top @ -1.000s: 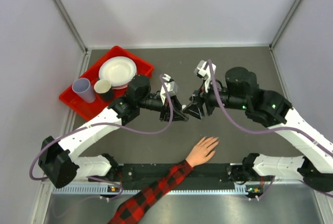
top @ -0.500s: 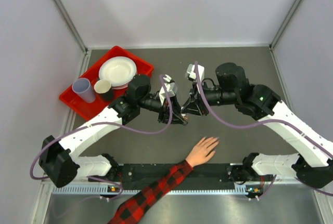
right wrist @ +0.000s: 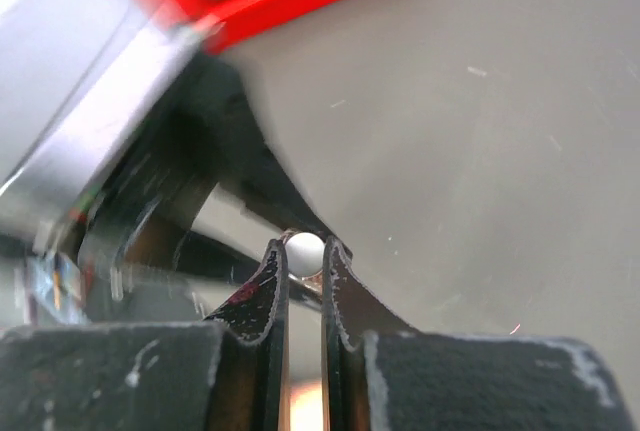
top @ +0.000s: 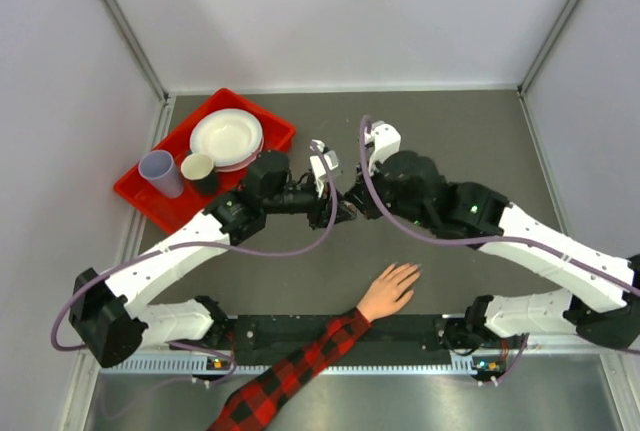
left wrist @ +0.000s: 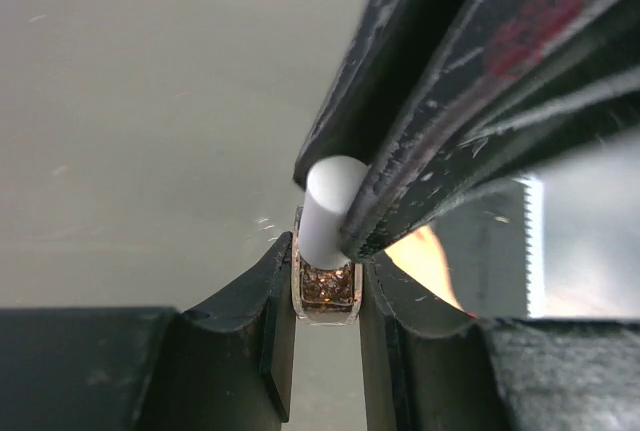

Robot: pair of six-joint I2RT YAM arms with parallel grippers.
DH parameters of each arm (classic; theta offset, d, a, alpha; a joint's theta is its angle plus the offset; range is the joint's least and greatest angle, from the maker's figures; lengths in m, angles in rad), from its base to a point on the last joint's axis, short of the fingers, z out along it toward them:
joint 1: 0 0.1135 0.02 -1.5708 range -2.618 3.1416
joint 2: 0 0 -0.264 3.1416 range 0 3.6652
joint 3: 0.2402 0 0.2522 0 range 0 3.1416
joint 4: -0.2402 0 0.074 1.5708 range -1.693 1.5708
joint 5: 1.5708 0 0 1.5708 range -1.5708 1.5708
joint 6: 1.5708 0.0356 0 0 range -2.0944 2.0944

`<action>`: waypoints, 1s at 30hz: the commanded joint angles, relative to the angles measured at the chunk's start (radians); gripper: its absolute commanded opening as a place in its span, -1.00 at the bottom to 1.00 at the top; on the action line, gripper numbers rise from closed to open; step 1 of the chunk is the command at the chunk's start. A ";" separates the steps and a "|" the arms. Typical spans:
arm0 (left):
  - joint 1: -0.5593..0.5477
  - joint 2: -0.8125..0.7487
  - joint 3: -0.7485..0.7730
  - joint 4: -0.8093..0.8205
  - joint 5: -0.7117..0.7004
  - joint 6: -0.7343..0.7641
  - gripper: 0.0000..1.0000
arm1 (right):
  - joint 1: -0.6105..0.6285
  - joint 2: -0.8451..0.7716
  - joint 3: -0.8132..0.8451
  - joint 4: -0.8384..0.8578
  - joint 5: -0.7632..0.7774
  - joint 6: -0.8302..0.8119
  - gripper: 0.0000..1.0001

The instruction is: Paint the nails

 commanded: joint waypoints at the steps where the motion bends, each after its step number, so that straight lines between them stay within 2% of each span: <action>1: 0.014 -0.081 -0.002 0.148 -0.334 0.017 -1.00 | 0.222 0.083 0.036 -0.181 0.636 0.495 -1.00; 4: 0.014 -0.101 -0.028 0.189 -0.307 0.012 -1.00 | 0.230 0.177 0.138 -0.305 0.705 0.590 -1.00; 8: 0.014 -0.100 -0.030 0.200 -0.250 0.008 -1.00 | 0.230 0.146 0.118 -0.223 0.665 0.511 -1.00; 9: 0.014 -0.097 -0.027 0.194 -0.235 0.012 -1.00 | 0.233 0.124 0.112 -0.183 0.655 0.477 -0.72; 11: 0.014 -0.085 -0.022 0.190 -0.172 0.015 -1.00 | 0.220 0.087 0.098 -0.120 0.553 0.329 -0.41; 12: 0.014 -0.080 -0.018 0.185 -0.137 0.017 -1.00 | 0.209 0.050 0.092 -0.093 0.512 0.282 -0.14; 15: 0.014 -0.036 0.008 0.153 0.009 0.018 -1.00 | 0.168 -0.037 0.075 -0.039 0.337 0.098 0.27; 17: 0.014 -0.020 0.021 0.153 0.113 0.015 -1.00 | 0.131 -0.070 0.071 -0.040 0.191 -0.015 0.42; 19: 0.014 -0.005 0.024 0.166 0.195 -0.001 -1.00 | 0.038 -0.104 0.080 -0.058 0.077 -0.077 0.42; 21: 0.014 0.012 0.031 0.176 0.305 -0.026 -1.00 | -0.080 -0.114 0.086 -0.077 -0.161 -0.112 0.27; 23: 0.014 0.024 0.036 0.194 0.376 -0.046 -1.00 | -0.137 -0.122 0.080 -0.072 -0.401 -0.164 0.15; 26: 0.014 0.038 0.037 0.220 0.457 -0.087 -1.00 | -0.175 -0.102 0.086 -0.085 -0.541 -0.227 0.09; 30: 0.014 0.046 0.042 0.222 0.482 -0.104 -1.00 | -0.185 -0.056 0.119 -0.117 -0.617 -0.272 0.10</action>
